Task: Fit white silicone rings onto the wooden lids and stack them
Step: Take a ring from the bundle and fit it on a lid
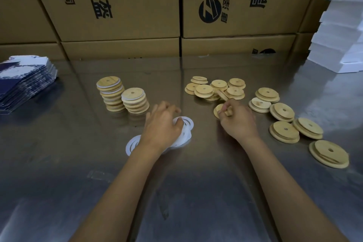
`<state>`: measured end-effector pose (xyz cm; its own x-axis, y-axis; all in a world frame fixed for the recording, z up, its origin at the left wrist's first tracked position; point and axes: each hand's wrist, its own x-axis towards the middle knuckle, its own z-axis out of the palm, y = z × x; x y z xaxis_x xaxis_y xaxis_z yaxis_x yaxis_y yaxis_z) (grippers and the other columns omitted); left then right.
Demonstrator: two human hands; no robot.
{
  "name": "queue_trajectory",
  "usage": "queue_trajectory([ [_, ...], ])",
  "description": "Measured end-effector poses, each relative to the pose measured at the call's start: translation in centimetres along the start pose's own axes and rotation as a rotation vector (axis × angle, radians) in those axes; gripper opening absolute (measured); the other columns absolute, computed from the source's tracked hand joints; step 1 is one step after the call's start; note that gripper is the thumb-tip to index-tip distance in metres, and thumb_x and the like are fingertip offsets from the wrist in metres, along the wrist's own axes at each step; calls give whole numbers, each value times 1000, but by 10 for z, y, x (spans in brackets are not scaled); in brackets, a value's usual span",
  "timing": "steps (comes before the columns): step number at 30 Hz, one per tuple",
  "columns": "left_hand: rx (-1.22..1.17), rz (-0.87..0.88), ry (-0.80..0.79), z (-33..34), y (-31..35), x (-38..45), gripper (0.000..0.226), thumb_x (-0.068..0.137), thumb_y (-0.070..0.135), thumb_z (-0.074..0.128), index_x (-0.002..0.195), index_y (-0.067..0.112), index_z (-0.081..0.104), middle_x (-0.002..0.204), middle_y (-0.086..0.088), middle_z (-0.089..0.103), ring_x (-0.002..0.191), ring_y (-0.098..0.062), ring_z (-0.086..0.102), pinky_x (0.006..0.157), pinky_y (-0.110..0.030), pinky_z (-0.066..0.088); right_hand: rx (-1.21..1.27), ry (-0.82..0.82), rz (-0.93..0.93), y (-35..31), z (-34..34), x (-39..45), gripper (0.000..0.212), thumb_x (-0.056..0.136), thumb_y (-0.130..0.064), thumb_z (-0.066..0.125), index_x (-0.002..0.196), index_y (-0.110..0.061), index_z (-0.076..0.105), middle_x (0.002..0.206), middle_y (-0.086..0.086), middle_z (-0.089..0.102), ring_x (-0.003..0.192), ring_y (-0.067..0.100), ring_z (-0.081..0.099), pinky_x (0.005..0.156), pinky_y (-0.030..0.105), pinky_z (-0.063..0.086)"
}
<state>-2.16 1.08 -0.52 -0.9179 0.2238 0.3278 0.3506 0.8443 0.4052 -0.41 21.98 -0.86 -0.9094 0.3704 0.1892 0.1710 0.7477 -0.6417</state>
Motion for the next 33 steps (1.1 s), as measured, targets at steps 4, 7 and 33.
queue_trajectory([
  [4, -6, -8, -49, 3, -1, 1, 25, 96, 29, 50, 117, 23, 62, 124, 2, 54, 117, -20, 46, 100, -38, 35, 57, -37, 35, -4, -3, 0, 21, 88, -29, 71, 94, -26, 52, 97, -6, 55, 112, 26, 52, 100, 40, 38],
  [7, -23, -24, -60, 1, -4, 2, 26, 96, 22, 47, 116, 21, 63, 121, 2, 56, 115, -20, 49, 99, -39, 36, 182, -54, 26, -5, -2, 0, 36, 81, -21, 78, 101, -25, 48, 111, -6, 49, 107, 18, 49, 92, 35, 41],
  [33, -665, -116, -93, -25, 7, 3, 8, 87, 13, 71, 84, 19, 74, 85, -1, 73, 76, -11, 65, 70, -24, 53, 1281, -372, 380, -25, -4, -11, 12, 101, -11, 57, 111, -5, 53, 118, 21, 71, 106, 34, 72, 85, 47, 61],
])
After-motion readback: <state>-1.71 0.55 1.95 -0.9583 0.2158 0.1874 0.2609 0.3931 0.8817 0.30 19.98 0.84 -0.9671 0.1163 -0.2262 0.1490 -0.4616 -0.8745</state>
